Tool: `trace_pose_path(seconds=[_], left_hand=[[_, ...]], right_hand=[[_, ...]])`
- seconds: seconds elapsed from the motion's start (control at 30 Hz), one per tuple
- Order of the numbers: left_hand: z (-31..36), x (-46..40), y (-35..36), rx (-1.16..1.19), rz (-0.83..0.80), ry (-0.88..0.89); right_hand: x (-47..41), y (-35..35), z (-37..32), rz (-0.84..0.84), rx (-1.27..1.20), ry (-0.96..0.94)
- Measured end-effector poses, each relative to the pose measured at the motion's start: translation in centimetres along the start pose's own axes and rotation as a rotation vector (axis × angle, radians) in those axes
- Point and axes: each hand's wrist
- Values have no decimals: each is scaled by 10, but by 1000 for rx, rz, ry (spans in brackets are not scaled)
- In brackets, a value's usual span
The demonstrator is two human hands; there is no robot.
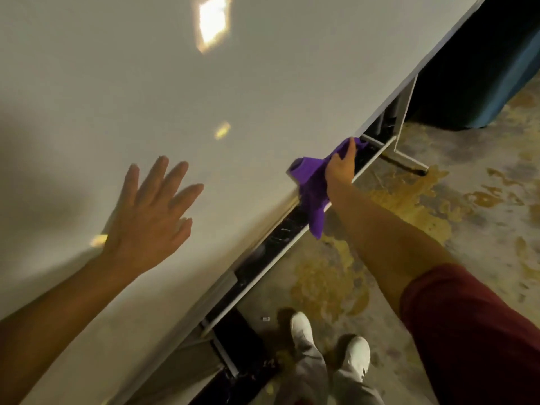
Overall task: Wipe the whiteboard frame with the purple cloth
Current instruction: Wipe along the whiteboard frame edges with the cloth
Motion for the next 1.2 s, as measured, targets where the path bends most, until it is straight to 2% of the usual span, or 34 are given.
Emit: trace_pose_path(seconds=[0.17, 0.43, 0.73, 0.8, 0.93, 1.07, 1.2], left_hand=[[0, 13, 6, 12, -54, 0], [-7, 7, 18, -122, -57, 46], [1, 25, -14, 0, -129, -6], [1, 37, -21, 95, -143, -7], [-2, 84, -16, 185, -144, -44], [-18, 128, -11, 172, -152, -29], [-27, 152, -4, 145, -166, -22]], right_hand=[[44, 24, 35, -15, -75, -2], [145, 78, 121, -121, -143, 12], [211, 93, 186, -270, -163, -20], [216, 85, 192, -242, -210, -3], [224, 62, 212, -71, -276, -26], [261, 80, 220, -101, -220, 23], [288, 123, 230, -154, -236, 178]])
Point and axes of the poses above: each hand's wrist, its own x-axis away from the middle knuckle, its own y-axis out of the palm, z = x × y, and after that the axes turned 5 degrees about -z, right-handed
